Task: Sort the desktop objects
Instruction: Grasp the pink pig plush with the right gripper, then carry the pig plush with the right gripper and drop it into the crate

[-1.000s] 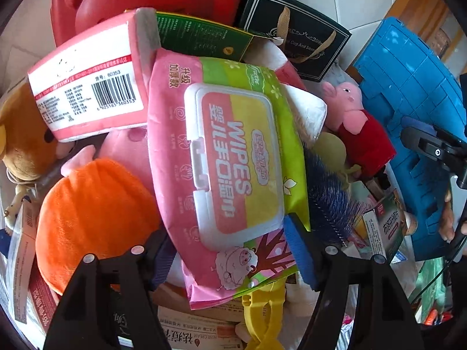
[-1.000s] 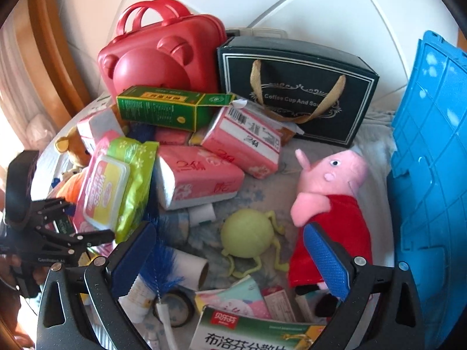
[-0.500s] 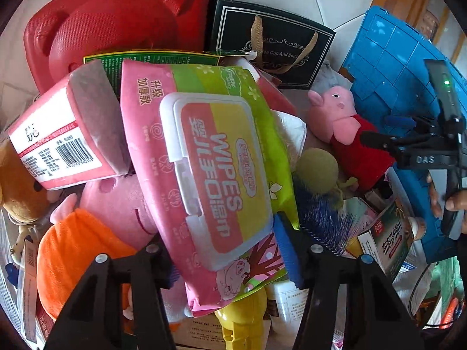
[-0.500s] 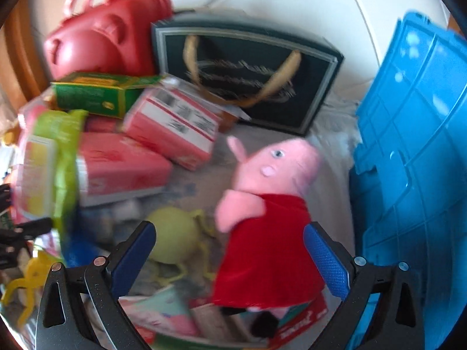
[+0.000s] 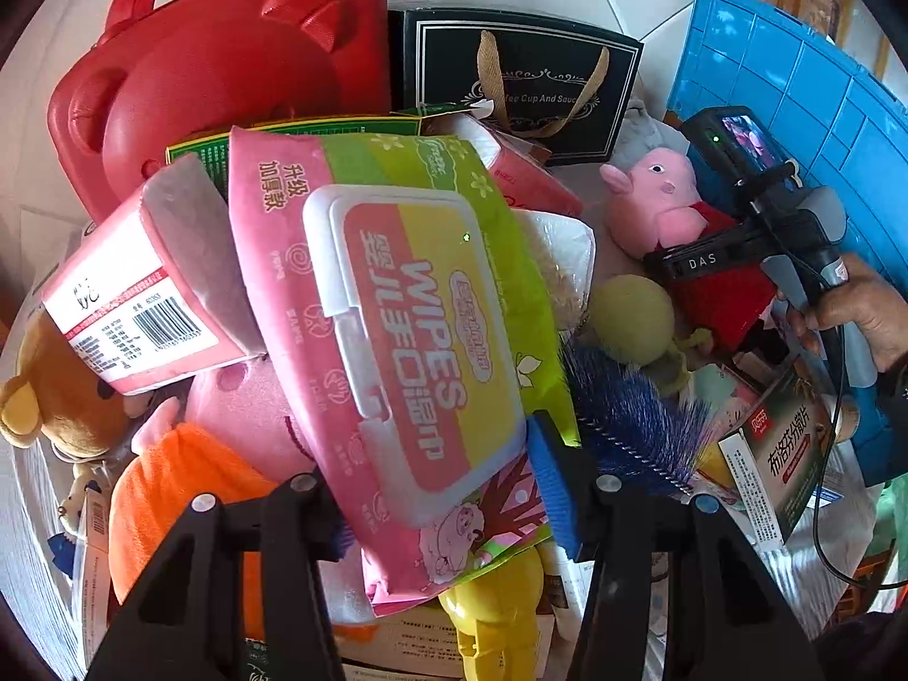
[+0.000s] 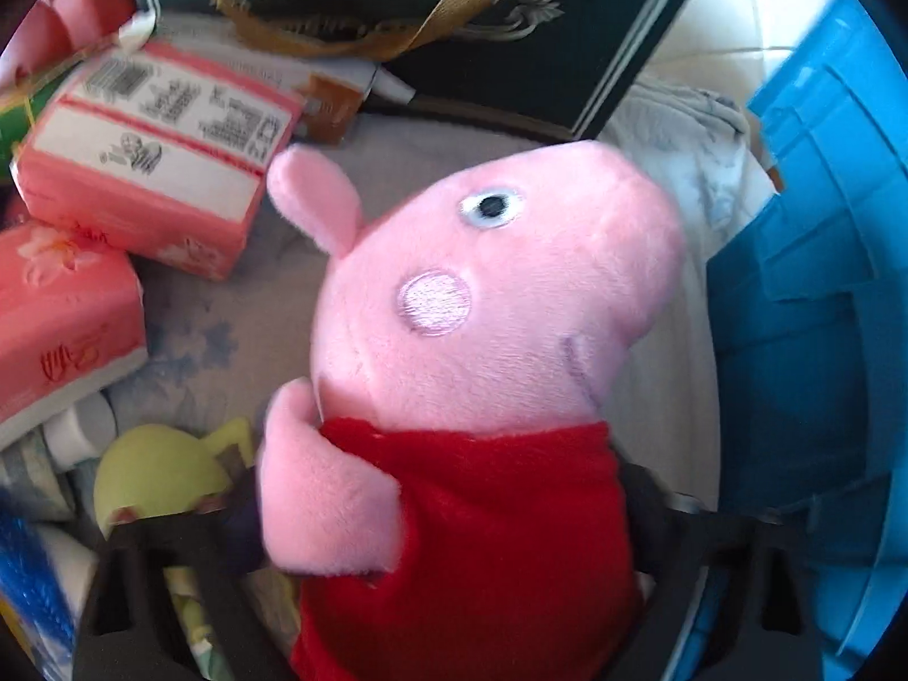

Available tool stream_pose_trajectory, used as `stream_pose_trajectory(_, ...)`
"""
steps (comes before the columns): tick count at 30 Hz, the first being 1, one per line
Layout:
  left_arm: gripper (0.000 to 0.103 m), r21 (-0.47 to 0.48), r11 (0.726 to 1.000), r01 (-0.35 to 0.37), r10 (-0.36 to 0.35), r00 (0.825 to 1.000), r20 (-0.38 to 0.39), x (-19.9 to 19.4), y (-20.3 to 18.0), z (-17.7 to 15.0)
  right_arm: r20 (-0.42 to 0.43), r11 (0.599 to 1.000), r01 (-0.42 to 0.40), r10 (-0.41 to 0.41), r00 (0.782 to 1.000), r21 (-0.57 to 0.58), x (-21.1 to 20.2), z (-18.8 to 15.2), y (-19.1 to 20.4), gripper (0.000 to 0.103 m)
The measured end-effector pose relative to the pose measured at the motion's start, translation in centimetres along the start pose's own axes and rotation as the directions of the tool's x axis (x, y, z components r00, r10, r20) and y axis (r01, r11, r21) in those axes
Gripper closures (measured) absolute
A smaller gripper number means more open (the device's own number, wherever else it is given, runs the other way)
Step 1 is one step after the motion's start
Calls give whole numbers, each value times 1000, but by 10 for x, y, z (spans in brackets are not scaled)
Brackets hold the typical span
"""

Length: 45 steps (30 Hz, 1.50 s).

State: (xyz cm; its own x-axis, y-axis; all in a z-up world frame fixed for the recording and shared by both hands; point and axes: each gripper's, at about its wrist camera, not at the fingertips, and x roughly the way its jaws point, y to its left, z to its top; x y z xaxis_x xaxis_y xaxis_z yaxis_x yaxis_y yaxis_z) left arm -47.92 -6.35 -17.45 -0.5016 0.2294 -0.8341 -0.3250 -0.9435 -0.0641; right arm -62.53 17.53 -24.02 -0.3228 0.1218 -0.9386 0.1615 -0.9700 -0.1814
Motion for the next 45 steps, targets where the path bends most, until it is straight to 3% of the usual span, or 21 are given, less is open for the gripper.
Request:
stream_pose_trajectory(3,58,2,1000,7,-7,1000,9,-4,-2,-1,48,998,-53,52,998,24,-13,-9,-7,35)
stream_pose_trajectory(6,62,-18,998,58,-58,998,16,-9,0,-2,101,997,-64,59,993,40,-31,-19,-8,35)
stream_pose_trajectory(12,64,13,1000,11,-12,999,44,-27,-6,-4,206,993,-105,93,974,48,-78,-35,-5,35)
stream_pose_trajectory(20,64,46,998,-33,26,989,142,-73,-20,5,373,988,-151,133,918,19,-157,-52,4,35)
stream_pose_trajectory(27,64,80,995,-65,42,965,260,-123,-43,18,522,984,-178,155,839,-6,-239,-75,0,35)
stream_pose_trajectory(32,64,111,990,-91,48,939,341,-157,-68,29,630,982,-189,145,763,3,-309,-118,-14,35)
stream_pose_trajectory(37,64,198,975,-97,2,903,430,-196,-112,41,719,977,-210,112,686,48,-377,-168,-37,35)
stream_pose_trajectory(45,64,343,938,-55,-136,850,509,-232,-218,79,818,974,-157,-45,573,163,-464,-240,-84,34)
